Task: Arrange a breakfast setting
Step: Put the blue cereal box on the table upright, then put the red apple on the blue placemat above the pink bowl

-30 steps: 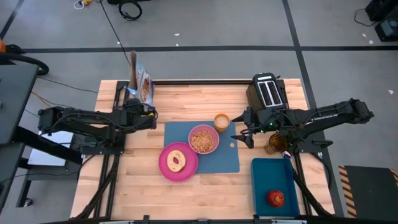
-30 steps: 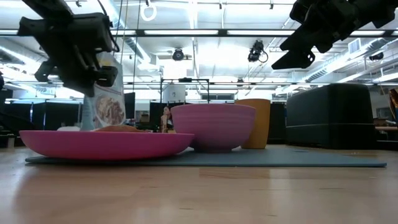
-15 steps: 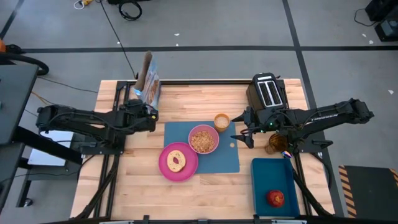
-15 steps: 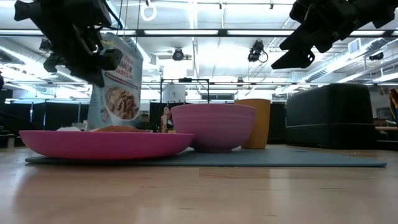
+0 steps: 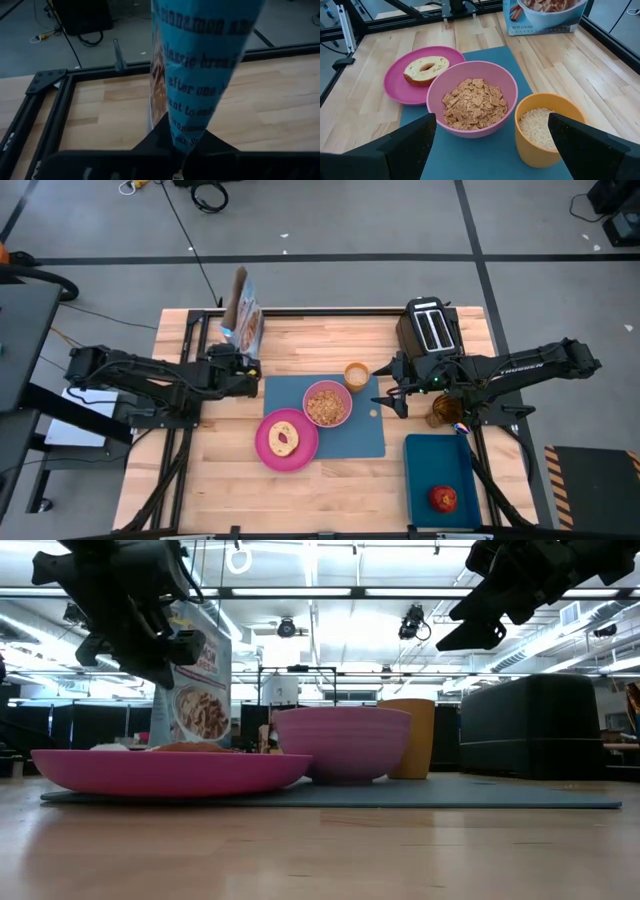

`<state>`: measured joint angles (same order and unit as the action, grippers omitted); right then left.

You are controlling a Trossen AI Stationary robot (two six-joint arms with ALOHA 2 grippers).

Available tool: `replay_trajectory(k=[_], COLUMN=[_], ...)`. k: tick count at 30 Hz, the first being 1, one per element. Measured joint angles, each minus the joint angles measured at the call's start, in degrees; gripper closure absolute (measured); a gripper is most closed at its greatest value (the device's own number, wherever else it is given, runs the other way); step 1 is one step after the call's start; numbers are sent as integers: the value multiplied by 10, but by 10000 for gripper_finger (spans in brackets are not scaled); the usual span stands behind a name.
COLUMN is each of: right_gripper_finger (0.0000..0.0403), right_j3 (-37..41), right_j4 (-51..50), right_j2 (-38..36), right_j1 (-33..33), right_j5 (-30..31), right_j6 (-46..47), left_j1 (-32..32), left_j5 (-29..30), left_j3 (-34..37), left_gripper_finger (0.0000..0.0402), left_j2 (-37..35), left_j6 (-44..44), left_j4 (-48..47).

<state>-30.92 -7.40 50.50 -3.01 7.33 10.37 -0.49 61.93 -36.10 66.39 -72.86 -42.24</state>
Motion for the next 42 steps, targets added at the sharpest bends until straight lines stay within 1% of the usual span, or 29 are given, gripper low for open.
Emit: replay_trajectory(k=[3,13,18,22,31,37,42], right_gripper_finger=[9,9,9,9,9,9,9], right_j3=[0,0,0,0,0,0,0], right_j4=[0,-1,0,0,0,-2,-3], right_j2=[0,0,0,0,0,0,0], right_j1=[0,0,0,0,0,0,0], right_j5=[0,0,0,0,0,0,0], right_j6=[0,0,0,0,0,1,1], left_j1=[1,0,0,0,0,0,0], left_j5=[-2,-25,-27,-28,-53,-64,-95], left_j3=[0,0,0,0,-1,-1,-1], left_gripper_finger=[371,256,220,208,193,182,181], left_j2=[-2,-47,-62,-62,-67,-97,-132], left_j6=[10,49,66,67,76,96,126], left_j4=[-2,-11,-10,-10,-11,-18,-23])
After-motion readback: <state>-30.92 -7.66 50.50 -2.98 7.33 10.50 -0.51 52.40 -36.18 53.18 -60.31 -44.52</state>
